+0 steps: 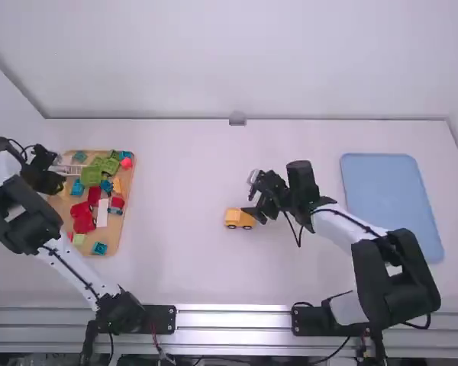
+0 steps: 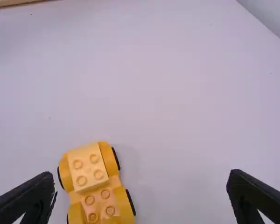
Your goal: Assemble lego blocks to make yellow taxi
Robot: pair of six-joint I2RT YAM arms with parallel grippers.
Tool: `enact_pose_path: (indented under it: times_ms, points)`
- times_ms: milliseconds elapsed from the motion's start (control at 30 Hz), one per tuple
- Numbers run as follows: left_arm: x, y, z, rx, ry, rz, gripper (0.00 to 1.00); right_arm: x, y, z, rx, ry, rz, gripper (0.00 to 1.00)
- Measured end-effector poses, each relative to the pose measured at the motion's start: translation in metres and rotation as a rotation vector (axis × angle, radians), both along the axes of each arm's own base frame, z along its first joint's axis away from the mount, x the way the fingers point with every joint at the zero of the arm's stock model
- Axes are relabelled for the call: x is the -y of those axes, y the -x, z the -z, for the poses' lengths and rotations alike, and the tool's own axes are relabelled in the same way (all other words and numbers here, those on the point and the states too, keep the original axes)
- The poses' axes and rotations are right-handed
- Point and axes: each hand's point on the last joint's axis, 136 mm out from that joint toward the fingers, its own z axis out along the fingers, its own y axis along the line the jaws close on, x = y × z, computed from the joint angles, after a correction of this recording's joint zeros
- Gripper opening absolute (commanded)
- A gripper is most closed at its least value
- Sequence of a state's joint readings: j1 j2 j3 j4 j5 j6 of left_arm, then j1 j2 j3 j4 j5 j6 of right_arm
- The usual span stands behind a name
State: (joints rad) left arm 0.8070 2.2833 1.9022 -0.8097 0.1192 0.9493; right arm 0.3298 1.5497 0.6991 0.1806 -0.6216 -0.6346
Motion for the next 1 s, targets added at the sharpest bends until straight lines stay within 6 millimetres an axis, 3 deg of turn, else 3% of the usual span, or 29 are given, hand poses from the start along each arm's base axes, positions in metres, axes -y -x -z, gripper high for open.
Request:
enact_pose_path:
  times_ms: [100,133,233,467,700,1000]
  points:
    - [0.003,0.003,0.012,-0.006,0.01,-0.01,0.4,0.0,0.0,0.0,-0.001,-0.001,0.002,0.98]
    - [0.004,0.004,0.014,-0.008,0.014,-0.01,0.39,0.0,0.0,0.0,0.0,-0.001,0.002,0.99]
    - [0.005,0.002,0.014,-0.002,0.014,-0.01,0.41,0.0,0.0,0.0,0.004,0.0,-0.001,0.98]
    - [0.012,0.0,0.015,0.015,0.051,-0.001,0.56,0.0,0.0,0.0,0.004,0.0,-0.001,0.98]
    - [0.021,0.007,0.024,-0.013,0.086,-0.021,0.54,0.001,-0.001,0.0,0.004,0.002,0.0,0.98]
    - [0.011,0.002,0.036,0.02,0.03,-0.024,0.52,0.002,-0.001,0.001,0.013,0.009,-0.005,0.98]
